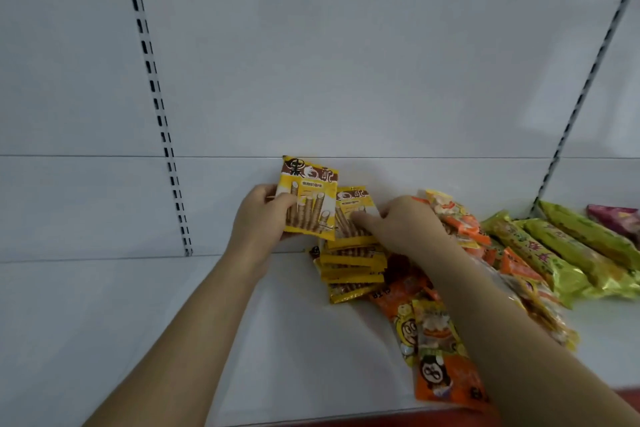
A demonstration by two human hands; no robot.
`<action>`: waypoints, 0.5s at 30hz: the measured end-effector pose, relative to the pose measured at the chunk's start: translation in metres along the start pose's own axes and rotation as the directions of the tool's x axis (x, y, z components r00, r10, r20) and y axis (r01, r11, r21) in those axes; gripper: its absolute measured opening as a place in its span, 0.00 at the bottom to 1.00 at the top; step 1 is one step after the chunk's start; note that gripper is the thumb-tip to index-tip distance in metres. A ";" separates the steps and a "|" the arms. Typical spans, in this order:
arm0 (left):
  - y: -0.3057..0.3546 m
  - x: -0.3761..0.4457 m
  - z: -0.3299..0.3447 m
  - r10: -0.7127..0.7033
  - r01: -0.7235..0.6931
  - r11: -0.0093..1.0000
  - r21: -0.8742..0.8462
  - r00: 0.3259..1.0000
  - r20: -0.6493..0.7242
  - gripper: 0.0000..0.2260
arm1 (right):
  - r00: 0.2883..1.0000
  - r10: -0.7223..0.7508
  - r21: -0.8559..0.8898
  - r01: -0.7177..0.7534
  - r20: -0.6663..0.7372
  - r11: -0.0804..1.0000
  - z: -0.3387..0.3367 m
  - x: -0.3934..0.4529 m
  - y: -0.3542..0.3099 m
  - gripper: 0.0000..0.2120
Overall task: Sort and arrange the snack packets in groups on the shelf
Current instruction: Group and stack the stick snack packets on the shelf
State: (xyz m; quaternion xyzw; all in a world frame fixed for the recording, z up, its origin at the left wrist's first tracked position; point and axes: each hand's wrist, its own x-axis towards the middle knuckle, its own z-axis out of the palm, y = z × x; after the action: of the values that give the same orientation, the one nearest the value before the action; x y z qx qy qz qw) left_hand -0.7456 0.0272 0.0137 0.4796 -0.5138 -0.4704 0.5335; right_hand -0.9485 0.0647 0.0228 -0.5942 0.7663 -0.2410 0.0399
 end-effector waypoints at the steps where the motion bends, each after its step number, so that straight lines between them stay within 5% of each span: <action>1: 0.000 -0.001 -0.005 -0.013 0.013 1.000 -0.004 1.000 -0.016 0.07 | 1.000 0.015 0.002 -0.015 0.026 1.000 0.002 0.002 -0.002 0.30; 8: -0.003 0.004 -0.027 -0.026 0.029 0.999 0.045 0.998 -0.056 0.07 | 0.992 0.084 0.082 -0.076 -0.096 0.994 -0.002 -0.001 -0.013 0.24; 12: -0.003 0.001 -0.032 -0.029 0.030 0.997 0.076 1.000 -0.006 0.08 | 0.944 0.147 0.288 -0.058 -0.296 0.956 -0.014 -0.010 -0.020 0.22; 15: -0.002 -0.002 -0.030 -0.032 0.031 0.999 0.028 0.998 0.054 0.12 | 0.936 0.189 0.507 -0.014 -0.296 0.862 -0.011 -0.016 -0.038 0.21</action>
State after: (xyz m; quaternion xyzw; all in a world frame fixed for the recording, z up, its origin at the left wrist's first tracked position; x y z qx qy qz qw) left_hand -0.7159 0.0295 0.0110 0.4819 -0.5269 -0.4847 0.5052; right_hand -0.9133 0.0767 0.0448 -0.4722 0.7042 -0.5250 0.0733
